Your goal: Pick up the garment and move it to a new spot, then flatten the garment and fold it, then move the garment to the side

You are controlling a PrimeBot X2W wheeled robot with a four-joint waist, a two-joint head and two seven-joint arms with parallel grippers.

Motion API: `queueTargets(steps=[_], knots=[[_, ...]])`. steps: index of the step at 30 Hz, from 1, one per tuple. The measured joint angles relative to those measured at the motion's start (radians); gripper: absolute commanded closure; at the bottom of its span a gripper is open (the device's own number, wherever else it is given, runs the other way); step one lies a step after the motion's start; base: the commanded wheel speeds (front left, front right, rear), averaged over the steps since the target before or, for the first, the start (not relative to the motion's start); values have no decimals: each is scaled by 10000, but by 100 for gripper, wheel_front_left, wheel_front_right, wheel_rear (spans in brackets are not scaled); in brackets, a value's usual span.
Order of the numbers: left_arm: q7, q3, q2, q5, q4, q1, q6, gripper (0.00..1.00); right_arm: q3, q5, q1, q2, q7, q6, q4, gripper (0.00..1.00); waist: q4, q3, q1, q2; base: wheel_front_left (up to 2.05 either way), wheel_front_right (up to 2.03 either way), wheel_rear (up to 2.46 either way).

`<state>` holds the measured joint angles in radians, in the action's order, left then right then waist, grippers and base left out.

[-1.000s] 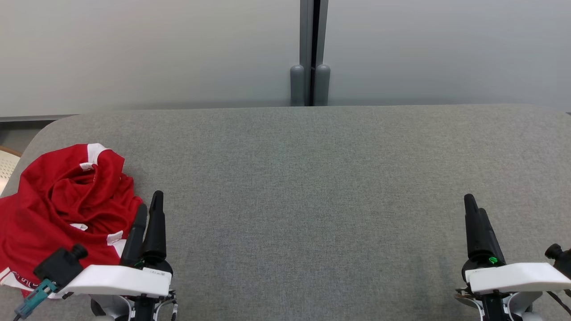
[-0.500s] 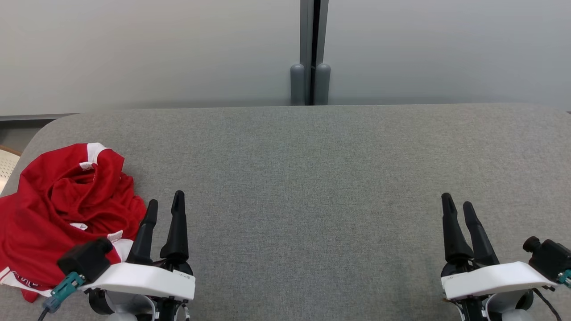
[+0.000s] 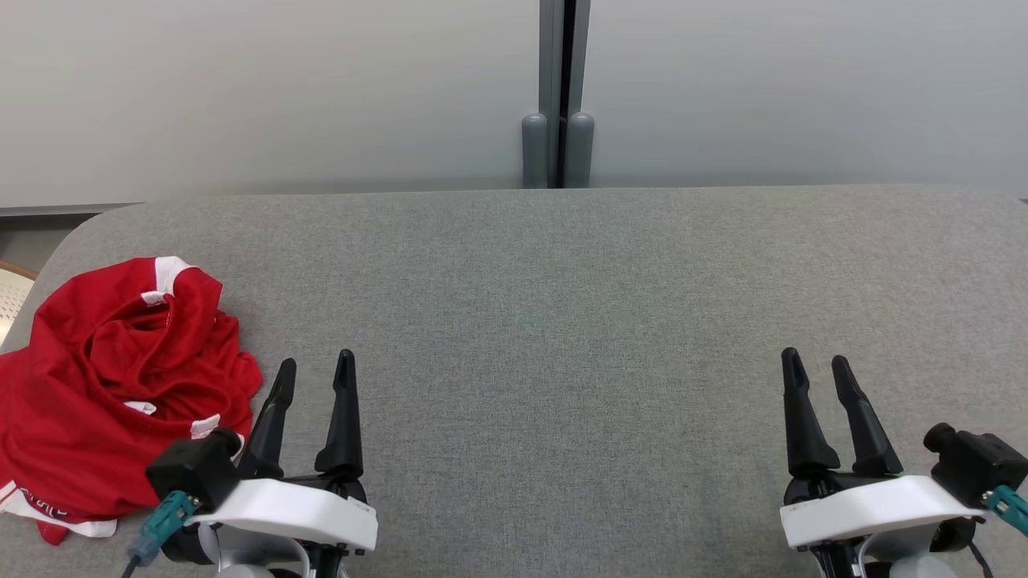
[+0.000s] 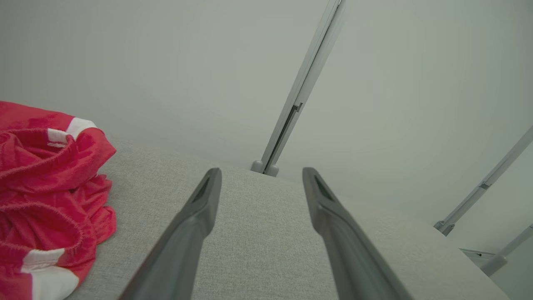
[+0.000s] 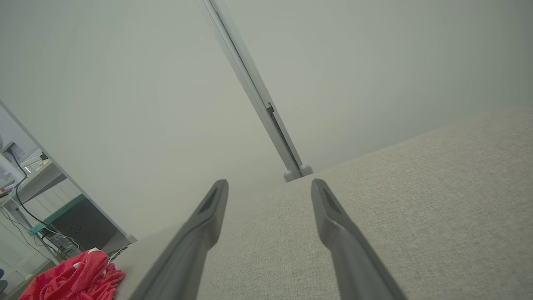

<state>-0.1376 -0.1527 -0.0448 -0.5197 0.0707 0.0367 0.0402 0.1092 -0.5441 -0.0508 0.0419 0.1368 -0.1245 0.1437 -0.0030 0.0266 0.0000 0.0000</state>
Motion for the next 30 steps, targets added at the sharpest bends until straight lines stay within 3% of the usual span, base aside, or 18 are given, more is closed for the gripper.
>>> queueTargets(steps=[10,30], knots=[[-247,-529,-163,1087,-146,9,405,0,2,1306,-7,15,244,-2,359,0,-14,34,0,0,0,0,0],[-742,-955,-276,2836,136,85,769,0,40,3103,-4,36,723,-17,234,0,-33,65,0,0,0,0,0]])
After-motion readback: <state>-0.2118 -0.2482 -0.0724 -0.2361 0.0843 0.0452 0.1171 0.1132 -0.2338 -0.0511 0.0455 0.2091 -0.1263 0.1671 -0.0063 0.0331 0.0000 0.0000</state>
